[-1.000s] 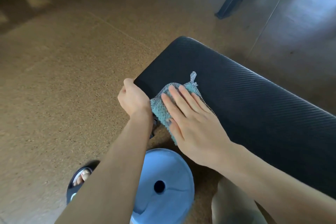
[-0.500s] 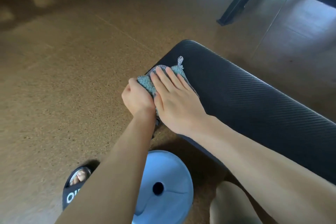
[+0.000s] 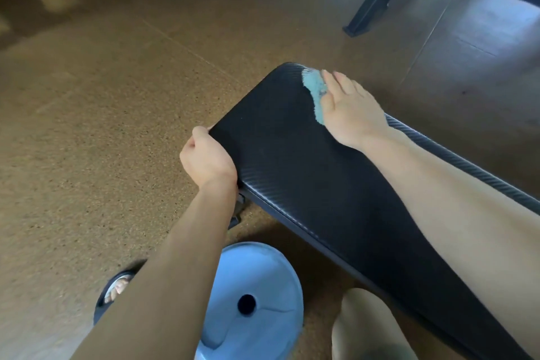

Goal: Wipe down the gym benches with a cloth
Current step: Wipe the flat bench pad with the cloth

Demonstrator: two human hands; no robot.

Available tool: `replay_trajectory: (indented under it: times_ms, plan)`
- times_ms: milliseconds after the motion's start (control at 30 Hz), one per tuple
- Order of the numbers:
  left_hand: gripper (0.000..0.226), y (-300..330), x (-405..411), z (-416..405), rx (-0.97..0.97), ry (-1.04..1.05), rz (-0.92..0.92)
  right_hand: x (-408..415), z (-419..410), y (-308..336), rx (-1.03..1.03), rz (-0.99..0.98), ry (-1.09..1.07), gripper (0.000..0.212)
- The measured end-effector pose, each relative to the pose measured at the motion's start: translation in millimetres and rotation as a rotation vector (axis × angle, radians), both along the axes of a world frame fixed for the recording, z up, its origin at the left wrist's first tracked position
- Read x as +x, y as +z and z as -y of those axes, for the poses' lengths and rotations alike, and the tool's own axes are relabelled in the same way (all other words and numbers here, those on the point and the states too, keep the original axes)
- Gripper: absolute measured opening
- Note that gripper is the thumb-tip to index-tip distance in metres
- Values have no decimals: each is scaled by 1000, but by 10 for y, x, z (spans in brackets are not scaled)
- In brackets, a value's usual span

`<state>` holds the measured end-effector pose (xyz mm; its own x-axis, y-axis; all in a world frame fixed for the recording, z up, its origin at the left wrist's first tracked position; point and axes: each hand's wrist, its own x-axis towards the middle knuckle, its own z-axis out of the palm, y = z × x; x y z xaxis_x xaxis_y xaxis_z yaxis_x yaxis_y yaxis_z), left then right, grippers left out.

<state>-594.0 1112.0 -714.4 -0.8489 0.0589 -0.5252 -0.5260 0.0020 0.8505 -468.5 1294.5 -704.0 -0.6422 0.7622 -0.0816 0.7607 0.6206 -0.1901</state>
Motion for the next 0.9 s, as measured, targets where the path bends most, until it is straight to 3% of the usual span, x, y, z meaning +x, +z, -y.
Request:
replay_trajectory:
  times_ms: [233,467,667,900]
  plan:
    - [32,-9,41,13,31,-6,-23,1046,582,40,-19,20,-245,55]
    - [51,-66,10,-3,32,-12,-16,366,377,-26,-2,69,-301,60]
    - [53,-37,1,-1,11,-19,-6,-532,590,16,-18,50,-67,63]
    - [29,-30,12,-12,-25,22,-19,-727,917,5,17,0,426,56]
